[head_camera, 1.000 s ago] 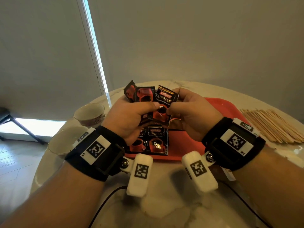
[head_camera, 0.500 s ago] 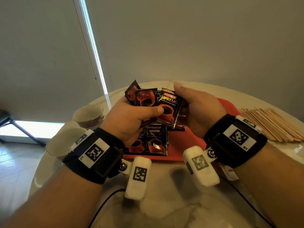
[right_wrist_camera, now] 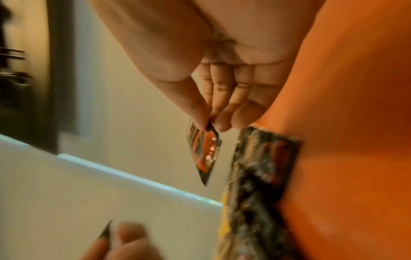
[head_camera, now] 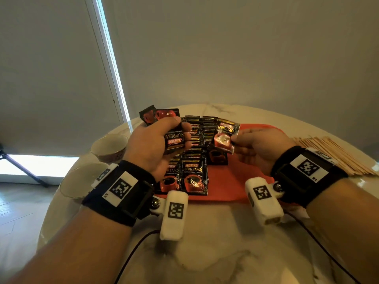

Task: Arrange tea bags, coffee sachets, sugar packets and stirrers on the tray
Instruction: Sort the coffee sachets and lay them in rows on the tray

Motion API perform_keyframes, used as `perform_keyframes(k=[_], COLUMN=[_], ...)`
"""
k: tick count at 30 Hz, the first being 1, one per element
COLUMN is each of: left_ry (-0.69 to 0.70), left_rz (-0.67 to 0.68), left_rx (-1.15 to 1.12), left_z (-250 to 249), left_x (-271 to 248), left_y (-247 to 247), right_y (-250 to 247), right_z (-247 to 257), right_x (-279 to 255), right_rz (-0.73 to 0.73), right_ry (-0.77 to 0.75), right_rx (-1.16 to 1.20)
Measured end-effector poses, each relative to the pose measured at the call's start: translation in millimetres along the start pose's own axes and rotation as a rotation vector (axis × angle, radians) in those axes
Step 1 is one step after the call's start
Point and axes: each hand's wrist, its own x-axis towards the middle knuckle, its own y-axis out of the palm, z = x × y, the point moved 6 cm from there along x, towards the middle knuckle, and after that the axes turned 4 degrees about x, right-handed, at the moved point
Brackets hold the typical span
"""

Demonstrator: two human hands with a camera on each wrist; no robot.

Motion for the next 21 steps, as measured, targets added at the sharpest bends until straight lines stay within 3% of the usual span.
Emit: perform_keyframes(k=[6,21], left_ry=[0.008,0.000], left_rz=[0.017,0.010], left_rx=[0.005,-0.005], left_z=[-1.1,-0.3], left_x=[0.5,3.2], left_y=[1.6,-1.4], right_y=[-8.6,4.0], right_z=[-25.6,-22.3], right_x=[6.7,8.9], right_rz=[0.005,0.048], right_ry=[0.135,0.249], right_rx=[-0.249,-0.352])
